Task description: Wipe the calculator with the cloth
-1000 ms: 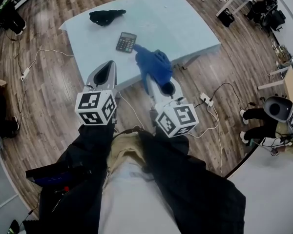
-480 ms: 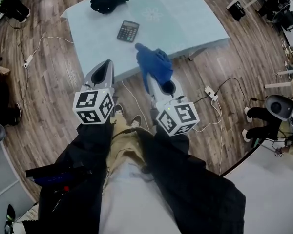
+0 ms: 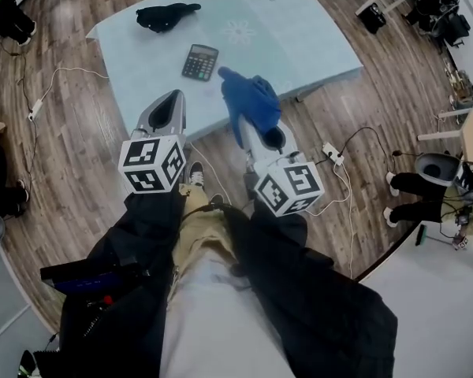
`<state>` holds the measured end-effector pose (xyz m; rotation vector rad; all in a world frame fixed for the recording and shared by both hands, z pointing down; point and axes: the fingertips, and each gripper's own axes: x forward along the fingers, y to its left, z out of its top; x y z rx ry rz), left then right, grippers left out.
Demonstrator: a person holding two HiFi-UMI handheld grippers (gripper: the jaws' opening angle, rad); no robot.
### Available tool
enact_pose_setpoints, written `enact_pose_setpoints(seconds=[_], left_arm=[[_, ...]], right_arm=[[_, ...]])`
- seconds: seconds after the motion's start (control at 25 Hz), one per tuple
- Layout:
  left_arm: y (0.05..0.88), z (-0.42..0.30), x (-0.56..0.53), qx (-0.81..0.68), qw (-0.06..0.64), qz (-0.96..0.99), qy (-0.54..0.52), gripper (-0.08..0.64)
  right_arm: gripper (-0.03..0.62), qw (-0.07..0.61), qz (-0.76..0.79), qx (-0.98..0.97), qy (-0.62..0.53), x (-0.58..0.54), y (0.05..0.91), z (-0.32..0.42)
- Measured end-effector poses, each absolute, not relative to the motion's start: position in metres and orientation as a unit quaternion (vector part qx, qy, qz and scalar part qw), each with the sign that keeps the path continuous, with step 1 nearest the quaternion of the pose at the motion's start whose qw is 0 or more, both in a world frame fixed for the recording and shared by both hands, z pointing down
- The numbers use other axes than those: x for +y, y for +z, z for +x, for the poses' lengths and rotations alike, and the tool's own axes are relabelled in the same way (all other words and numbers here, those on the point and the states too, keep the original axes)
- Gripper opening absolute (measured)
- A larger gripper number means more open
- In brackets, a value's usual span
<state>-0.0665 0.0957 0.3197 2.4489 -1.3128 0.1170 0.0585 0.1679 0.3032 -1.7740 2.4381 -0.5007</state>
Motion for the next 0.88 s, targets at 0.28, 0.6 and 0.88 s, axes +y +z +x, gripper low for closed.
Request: enact_pose_setpoints(seconds=[0.28, 0.6, 0.88], left_arm=[[0.31, -0.061, 0.07, -0.45, 0.177, 0.875, 0.032, -0.005], [0.325, -0.069, 0.02, -0.435, 0.198, 0.878, 0.038, -0.005], [0.34, -0.077, -0.004, -0.427, 0.217, 0.877, 0.043, -0.005]], right_arm=[[0.094, 0.043, -0.588, 0.792, -0.155, 0.143, 0.293, 0.06], [0.094, 0.028, -0.594, 0.785, -0.176, 0.09, 0.305, 0.047], [0.094, 0.019, -0.597, 0.78, -0.189, 0.064, 0.314, 0.038]])
